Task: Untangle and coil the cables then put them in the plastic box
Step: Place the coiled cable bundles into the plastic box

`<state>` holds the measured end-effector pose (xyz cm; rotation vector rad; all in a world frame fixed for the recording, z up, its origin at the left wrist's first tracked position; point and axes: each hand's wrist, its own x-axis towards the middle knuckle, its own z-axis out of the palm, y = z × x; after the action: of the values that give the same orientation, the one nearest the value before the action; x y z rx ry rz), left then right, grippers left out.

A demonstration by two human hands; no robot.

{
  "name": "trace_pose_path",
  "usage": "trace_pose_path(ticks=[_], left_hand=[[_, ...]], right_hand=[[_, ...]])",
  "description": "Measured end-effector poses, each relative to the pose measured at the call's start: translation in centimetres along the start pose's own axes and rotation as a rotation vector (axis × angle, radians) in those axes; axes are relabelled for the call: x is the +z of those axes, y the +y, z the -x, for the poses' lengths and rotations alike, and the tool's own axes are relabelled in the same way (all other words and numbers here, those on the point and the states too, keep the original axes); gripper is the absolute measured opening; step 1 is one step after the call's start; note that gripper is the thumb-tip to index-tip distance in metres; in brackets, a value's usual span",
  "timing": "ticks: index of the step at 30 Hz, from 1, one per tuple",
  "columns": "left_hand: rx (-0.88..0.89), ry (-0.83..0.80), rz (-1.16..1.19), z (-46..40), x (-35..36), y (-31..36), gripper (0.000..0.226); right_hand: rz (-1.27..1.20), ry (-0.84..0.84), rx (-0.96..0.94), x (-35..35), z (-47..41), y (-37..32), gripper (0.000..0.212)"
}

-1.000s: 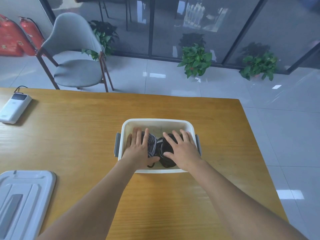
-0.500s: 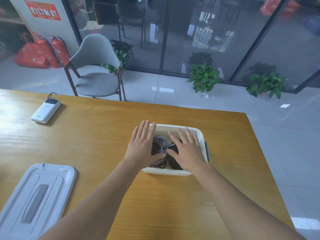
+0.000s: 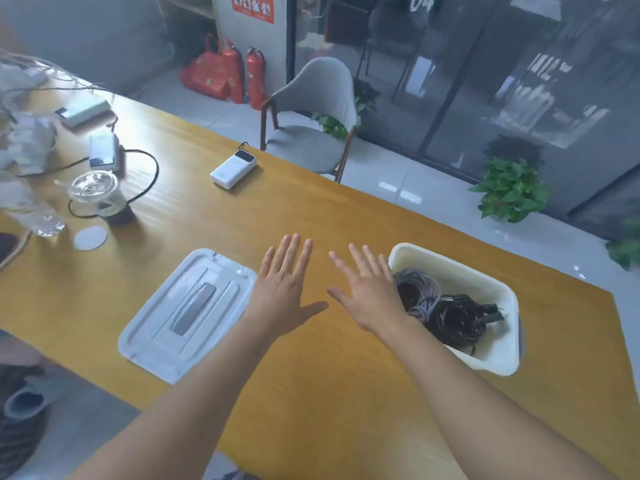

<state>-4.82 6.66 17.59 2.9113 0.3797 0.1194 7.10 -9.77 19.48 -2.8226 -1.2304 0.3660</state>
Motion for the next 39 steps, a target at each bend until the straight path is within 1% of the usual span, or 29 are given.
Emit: trace_pose_path(ticks=[5,9,12,16,20,24,27,30,34,39], left_hand=[[-0.225,-0.008,0.044,6.3,0.9,-6.7,0.116],[-0.431,-0.060,0.066,11.5,1.7,-10.5,0.108],[-0.577,-0.109,0.090,15.2,2.5,-12.8,0.104],[-0.715,-0.133,0.132,19.4,3.7,-14.9,0.102],[-0.838,-0.201,0.148,21.5,4.6,-15.8,0.100],[-0.875,-0.241,0.160,21.9,5.7,-15.9,0.098],[-0.887,-0.233,0.195,21.5,6.8,-15.6,0.098],[-0.918,-0.156,0.308,20.9,7.4,-15.3,0.096],[-0.931,-0.038,0.490,19.7,6.9,-14.7,0.096],[-0.865,0.091,0.526,17.0,4.5,-14.2,0.095]], right_hand=[[0.053,-0.106,-0.127,2.9,-2.5,-6.2,0.068],[0.112,-0.176,-0.213,5.0,-4.8,-10.2,0.068],[0.154,-0.221,-0.253,6.5,-7.0,-12.1,0.068],[0.154,-0.287,-0.263,8.1,-9.6,-13.6,0.068],[0.147,-0.319,-0.269,9.3,-11.7,-14.8,0.067],[0.102,-0.380,-0.284,10.2,-12.7,-15.8,0.066],[-0.054,-0.429,-0.265,10.6,-12.8,-16.1,0.064],[-0.230,-0.396,-0.192,10.9,-12.8,-15.9,0.062],[-0.277,-0.383,-0.112,10.8,-12.7,-14.6,0.060],[-0.362,-0.258,-0.088,8.2,-11.7,-12.0,0.051]])
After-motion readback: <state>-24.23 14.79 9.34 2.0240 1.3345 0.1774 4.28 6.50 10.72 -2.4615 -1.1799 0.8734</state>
